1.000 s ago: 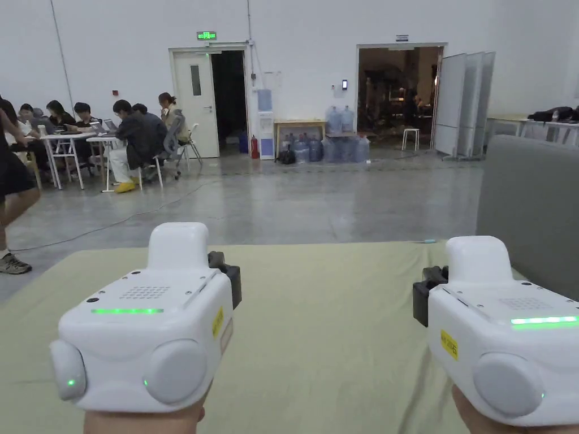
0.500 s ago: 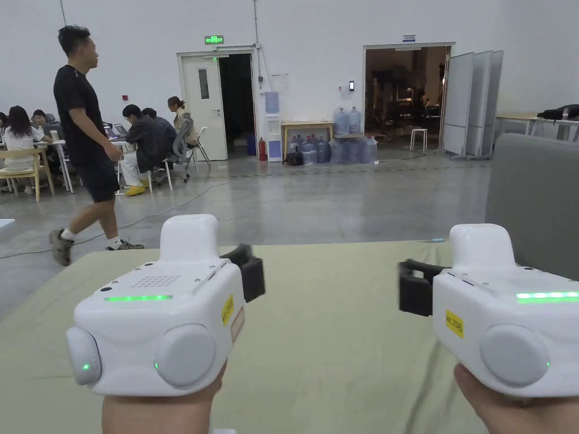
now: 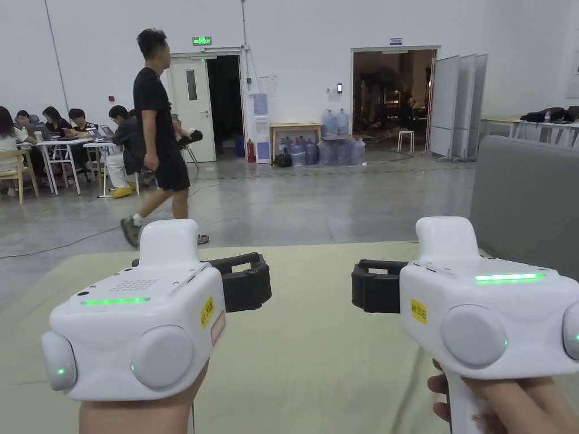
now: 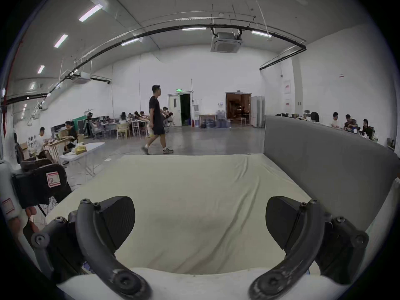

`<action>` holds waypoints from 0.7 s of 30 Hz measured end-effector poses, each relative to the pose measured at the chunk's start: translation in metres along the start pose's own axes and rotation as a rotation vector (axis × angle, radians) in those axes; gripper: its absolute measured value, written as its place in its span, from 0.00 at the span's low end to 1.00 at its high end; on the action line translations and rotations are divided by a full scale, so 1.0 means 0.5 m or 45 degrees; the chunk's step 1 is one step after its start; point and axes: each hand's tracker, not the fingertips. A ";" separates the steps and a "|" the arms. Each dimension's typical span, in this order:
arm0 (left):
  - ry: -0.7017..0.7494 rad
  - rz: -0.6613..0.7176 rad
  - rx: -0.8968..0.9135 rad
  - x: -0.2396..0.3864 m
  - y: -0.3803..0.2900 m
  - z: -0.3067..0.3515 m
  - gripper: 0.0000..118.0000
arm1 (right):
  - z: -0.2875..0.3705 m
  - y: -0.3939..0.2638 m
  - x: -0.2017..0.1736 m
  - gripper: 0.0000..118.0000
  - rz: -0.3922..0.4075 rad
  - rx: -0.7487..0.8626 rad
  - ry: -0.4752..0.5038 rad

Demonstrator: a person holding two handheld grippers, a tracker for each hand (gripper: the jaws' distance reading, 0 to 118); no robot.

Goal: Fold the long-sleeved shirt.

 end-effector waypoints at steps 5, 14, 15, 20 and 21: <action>-0.006 -0.009 -0.005 0.005 -0.001 0.001 1.00 | 0.007 0.001 0.001 1.00 -0.028 -0.002 0.016; -0.008 -0.017 -0.006 0.004 -0.003 0.001 1.00 | 0.006 -0.006 -0.001 1.00 -0.001 -0.011 -0.043; -0.010 -0.014 -0.009 0.004 -0.003 -0.001 1.00 | 0.007 -0.007 0.000 1.00 -0.007 -0.014 -0.040; -0.018 -0.007 -0.022 0.007 -0.009 -0.004 1.00 | 0.004 -0.007 0.010 1.00 -0.026 -0.018 -0.042; -0.020 -0.007 -0.023 0.008 -0.010 -0.005 1.00 | 0.003 -0.006 0.009 1.00 -0.024 -0.020 -0.045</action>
